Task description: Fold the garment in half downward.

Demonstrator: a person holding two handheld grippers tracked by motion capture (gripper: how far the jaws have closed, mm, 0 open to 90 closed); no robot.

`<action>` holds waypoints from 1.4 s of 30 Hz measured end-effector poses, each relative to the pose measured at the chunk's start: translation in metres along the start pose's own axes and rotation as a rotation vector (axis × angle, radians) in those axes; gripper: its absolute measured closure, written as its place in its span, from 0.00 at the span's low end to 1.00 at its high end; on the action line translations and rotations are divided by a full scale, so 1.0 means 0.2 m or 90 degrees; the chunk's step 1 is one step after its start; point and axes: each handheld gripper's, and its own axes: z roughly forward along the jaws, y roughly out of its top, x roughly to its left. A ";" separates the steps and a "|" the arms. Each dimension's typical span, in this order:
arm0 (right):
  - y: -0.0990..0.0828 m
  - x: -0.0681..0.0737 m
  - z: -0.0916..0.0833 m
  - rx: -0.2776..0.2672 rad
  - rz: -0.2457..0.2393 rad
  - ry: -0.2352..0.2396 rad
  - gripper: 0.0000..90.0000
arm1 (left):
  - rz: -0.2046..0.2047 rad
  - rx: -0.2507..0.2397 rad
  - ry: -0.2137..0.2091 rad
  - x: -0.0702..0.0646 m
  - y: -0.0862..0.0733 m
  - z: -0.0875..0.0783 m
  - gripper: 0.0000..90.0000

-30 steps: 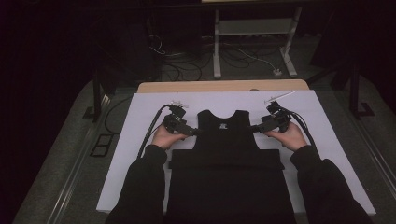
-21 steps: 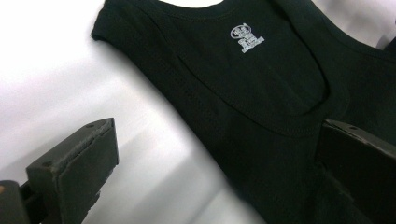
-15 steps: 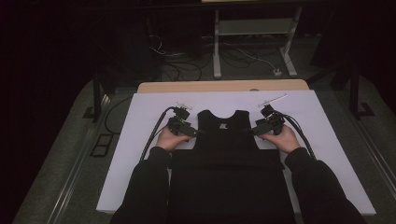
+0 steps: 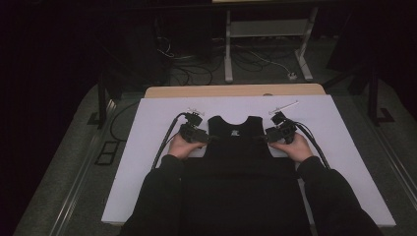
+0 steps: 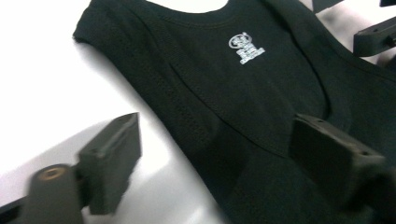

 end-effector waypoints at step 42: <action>-0.05 0.05 -0.02 -0.029 0.035 0.022 0.95 | 0.022 -0.036 0.066 -0.10 -0.05 -0.01 0.94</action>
